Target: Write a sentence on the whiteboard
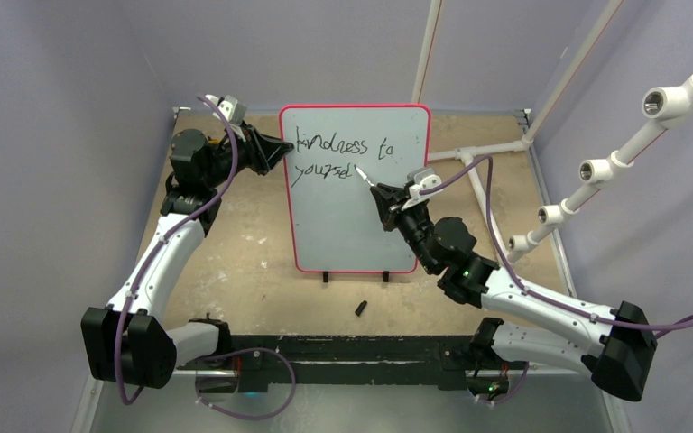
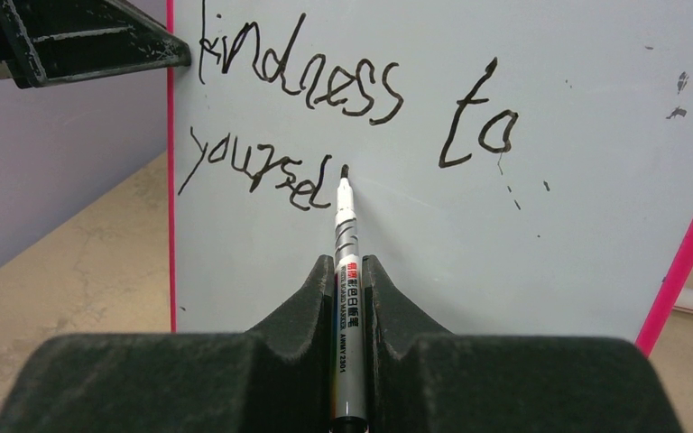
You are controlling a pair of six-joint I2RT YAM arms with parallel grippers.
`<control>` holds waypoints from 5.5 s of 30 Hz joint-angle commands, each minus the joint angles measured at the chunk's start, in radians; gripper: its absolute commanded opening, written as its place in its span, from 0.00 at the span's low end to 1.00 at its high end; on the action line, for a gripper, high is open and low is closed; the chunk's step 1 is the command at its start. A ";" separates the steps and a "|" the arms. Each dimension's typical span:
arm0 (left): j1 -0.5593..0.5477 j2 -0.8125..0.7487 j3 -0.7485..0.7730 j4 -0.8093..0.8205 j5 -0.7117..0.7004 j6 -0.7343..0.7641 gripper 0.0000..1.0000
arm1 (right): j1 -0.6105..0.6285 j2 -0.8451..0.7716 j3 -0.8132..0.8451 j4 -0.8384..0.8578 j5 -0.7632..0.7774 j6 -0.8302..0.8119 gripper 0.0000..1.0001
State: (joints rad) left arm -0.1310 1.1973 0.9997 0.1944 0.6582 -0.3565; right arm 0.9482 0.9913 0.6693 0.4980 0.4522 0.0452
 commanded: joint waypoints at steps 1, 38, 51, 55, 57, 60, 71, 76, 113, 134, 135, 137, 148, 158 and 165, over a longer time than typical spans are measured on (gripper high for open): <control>-0.002 0.005 -0.013 -0.010 0.013 0.008 0.00 | -0.005 -0.023 0.001 -0.044 0.000 0.020 0.00; -0.002 0.010 -0.014 -0.006 0.015 0.007 0.00 | -0.003 -0.046 -0.032 0.065 -0.024 0.075 0.00; -0.002 0.013 -0.014 -0.007 0.016 0.007 0.00 | -0.003 -0.008 -0.010 0.002 0.011 0.094 0.00; -0.002 0.012 -0.015 -0.006 0.017 0.007 0.00 | -0.003 -0.007 -0.005 -0.023 0.022 0.100 0.00; -0.002 0.012 -0.015 -0.006 0.016 0.007 0.00 | -0.002 -0.012 -0.004 -0.032 0.037 0.105 0.00; -0.002 0.012 -0.014 -0.005 0.017 0.005 0.00 | -0.003 -0.025 -0.009 -0.041 0.055 0.107 0.00; -0.002 0.012 -0.015 -0.005 0.016 0.005 0.00 | -0.002 -0.054 -0.019 -0.059 0.086 0.108 0.00; -0.002 0.012 -0.014 -0.005 0.016 0.006 0.00 | -0.003 -0.055 -0.020 -0.058 0.088 0.108 0.00; -0.002 0.015 -0.016 -0.018 0.001 0.018 0.00 | -0.123 -0.217 -0.086 -0.056 -0.153 0.030 0.00; -0.002 0.015 -0.015 -0.015 0.005 0.016 0.00 | -0.122 -0.154 -0.038 -0.042 -0.116 -0.008 0.00; -0.002 0.015 -0.015 -0.016 0.005 0.016 0.00 | -0.123 -0.147 -0.034 -0.043 -0.126 -0.012 0.00; -0.002 0.016 -0.014 -0.015 0.006 0.016 0.00 | -0.122 -0.133 -0.029 -0.045 -0.137 -0.016 0.00; -0.002 0.016 -0.015 -0.013 0.008 0.014 0.00 | -0.122 -0.145 -0.050 -0.099 -0.102 0.020 0.00; -0.002 0.015 -0.014 -0.012 0.009 0.011 0.00 | -0.120 -0.184 -0.114 -0.193 -0.152 0.123 0.00; -0.002 0.013 -0.014 -0.011 0.008 0.011 0.00 | -0.091 -0.196 -0.127 -0.208 -0.178 0.144 0.00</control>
State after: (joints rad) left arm -0.1310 1.2026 0.9997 0.1955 0.6510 -0.3565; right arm 0.8448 0.8097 0.5491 0.3187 0.2768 0.1715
